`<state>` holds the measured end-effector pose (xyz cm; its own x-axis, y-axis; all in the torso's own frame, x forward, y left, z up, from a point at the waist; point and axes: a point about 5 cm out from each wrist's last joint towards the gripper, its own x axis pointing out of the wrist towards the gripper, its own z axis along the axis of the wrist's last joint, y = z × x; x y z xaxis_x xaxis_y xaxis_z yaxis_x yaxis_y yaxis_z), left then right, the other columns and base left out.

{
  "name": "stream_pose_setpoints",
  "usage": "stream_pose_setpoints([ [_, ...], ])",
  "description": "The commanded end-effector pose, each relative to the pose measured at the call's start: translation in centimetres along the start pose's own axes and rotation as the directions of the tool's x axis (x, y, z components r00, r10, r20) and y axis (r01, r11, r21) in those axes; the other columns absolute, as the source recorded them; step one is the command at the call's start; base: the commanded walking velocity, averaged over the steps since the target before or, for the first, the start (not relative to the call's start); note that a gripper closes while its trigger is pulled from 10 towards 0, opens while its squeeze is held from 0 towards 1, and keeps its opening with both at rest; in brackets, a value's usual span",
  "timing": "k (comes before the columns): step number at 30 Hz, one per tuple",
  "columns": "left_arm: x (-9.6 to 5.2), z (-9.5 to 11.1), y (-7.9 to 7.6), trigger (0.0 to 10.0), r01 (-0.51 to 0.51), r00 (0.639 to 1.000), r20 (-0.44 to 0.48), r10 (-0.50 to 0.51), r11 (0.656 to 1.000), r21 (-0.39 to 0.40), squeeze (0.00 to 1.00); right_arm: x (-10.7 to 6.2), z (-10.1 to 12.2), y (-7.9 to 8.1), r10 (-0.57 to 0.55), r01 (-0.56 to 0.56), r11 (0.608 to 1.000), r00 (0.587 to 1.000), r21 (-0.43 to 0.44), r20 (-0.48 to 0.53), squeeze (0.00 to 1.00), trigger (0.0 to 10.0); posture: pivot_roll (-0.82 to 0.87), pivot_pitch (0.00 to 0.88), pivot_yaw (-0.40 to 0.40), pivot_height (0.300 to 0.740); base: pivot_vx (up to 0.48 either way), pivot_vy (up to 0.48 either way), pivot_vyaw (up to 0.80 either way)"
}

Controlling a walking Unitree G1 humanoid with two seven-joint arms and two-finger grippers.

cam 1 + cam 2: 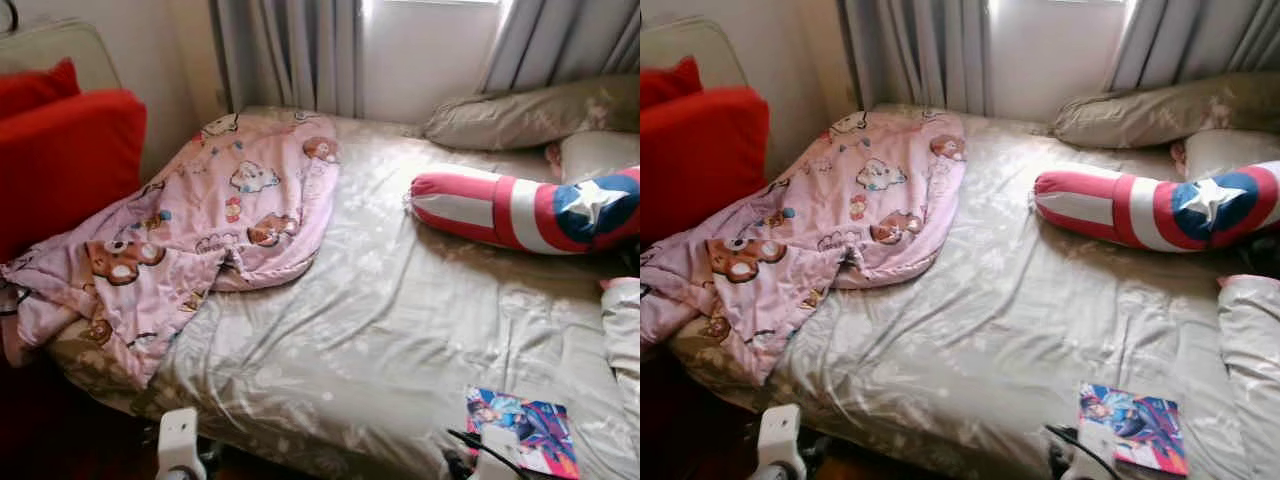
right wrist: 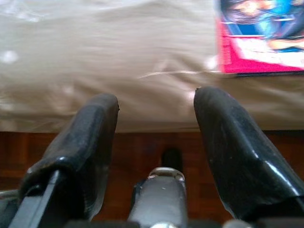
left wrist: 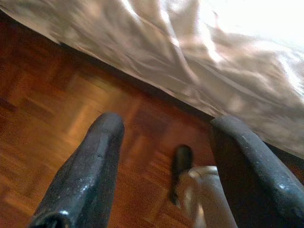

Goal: Clean up the room

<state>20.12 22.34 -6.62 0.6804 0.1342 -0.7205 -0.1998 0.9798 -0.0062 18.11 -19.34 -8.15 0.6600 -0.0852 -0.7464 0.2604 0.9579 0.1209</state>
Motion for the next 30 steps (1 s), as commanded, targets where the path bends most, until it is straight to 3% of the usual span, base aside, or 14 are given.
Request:
stream_pose_setpoints([
  [1,0.02,-0.16,-0.49,10.0,0.009,1.000,-0.005,-0.009,1.000,-0.004,0.00,-0.27,-0.47,-1.18,-0.033,0.033,0.999,0.999,0.006,-0.017,0.00,10.0,0.04,0.054,0.010,0.740,0.000,0.480,0.00],
  [30,-0.03,-0.28,-0.34,10.0,-0.001,1.000,-0.004,0.001,1.000,-0.023,0.00,-0.40,-0.93,-1.36,-0.040,0.040,0.999,0.999,0.005,-0.037,0.00,10.0,0.05,0.050,0.008,0.740,0.000,0.480,0.00],
])
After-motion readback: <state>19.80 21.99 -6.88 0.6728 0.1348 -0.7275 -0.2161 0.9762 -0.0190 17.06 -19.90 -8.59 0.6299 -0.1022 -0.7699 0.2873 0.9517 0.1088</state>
